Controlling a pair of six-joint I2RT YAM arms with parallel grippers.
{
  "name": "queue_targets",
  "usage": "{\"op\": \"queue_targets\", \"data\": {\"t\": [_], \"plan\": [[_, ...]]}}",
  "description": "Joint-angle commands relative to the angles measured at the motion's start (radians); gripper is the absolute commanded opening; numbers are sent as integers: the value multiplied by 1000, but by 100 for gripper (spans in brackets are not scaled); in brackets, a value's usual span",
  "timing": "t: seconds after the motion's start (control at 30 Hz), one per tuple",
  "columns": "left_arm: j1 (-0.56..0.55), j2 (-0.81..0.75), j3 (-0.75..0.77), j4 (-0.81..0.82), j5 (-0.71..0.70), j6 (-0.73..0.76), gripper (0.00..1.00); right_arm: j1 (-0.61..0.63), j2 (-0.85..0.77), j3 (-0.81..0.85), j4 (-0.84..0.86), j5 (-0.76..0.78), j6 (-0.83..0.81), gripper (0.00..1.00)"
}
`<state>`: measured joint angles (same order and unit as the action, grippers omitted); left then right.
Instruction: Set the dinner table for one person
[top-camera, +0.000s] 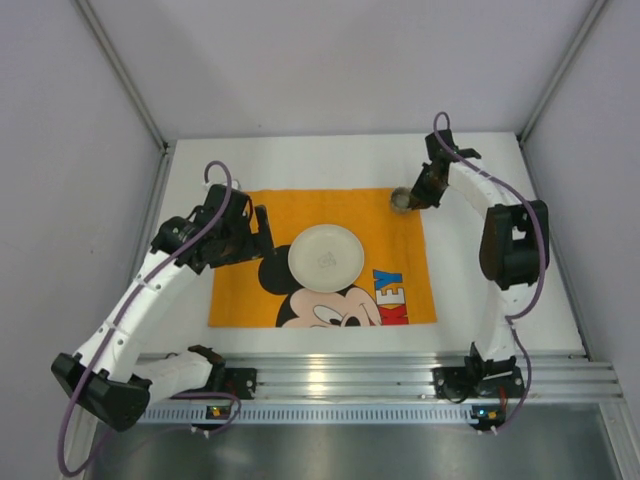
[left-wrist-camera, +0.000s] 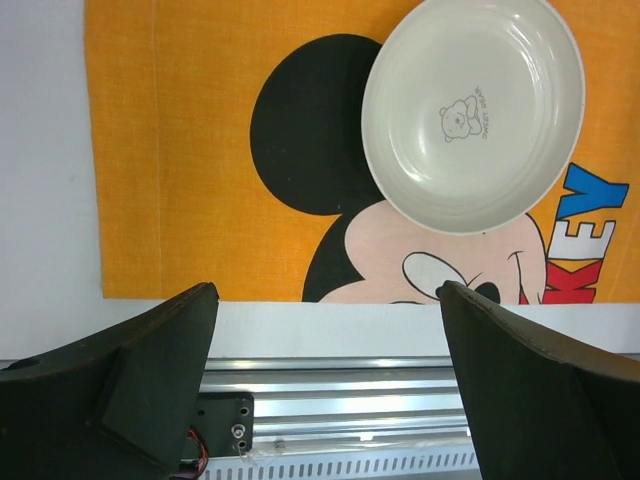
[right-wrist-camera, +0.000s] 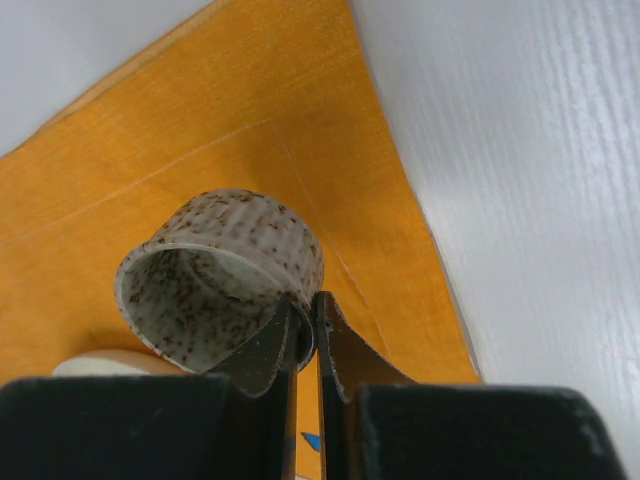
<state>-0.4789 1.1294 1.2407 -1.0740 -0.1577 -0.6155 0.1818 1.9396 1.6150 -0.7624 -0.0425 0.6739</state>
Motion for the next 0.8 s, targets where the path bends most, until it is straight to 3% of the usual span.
{"op": "queue_targets", "data": {"t": [0.0, 0.33, 0.43, 0.47, 0.5, 0.57, 0.77], "plan": [[-3, -29, 49, -63, -51, -16, 98, 39, 83, 108, 12, -40, 10, 0], [-1, -89, 17, -109, -83, -21, 98, 108, 177, 120, 55, -42, 26, 0], [-1, -85, 11, -101, -74, -10, 98, 107, 164, 89, 55, -16, 26, 49], [-1, -82, 11, -99, -71, -7, 99, 105, 154, 82, 52, -7, 21, 83], [-1, -83, 9, -93, -69, -4, 98, 102, 133, 74, 49, 1, 12, 93], [-1, -79, 3, -87, -68, 10, 99, 81, 81, 62, 29, 9, -11, 99], [-1, -105, -56, -52, -49, 52, 99, -99, -181, -139, -9, 21, -59, 100]]}}
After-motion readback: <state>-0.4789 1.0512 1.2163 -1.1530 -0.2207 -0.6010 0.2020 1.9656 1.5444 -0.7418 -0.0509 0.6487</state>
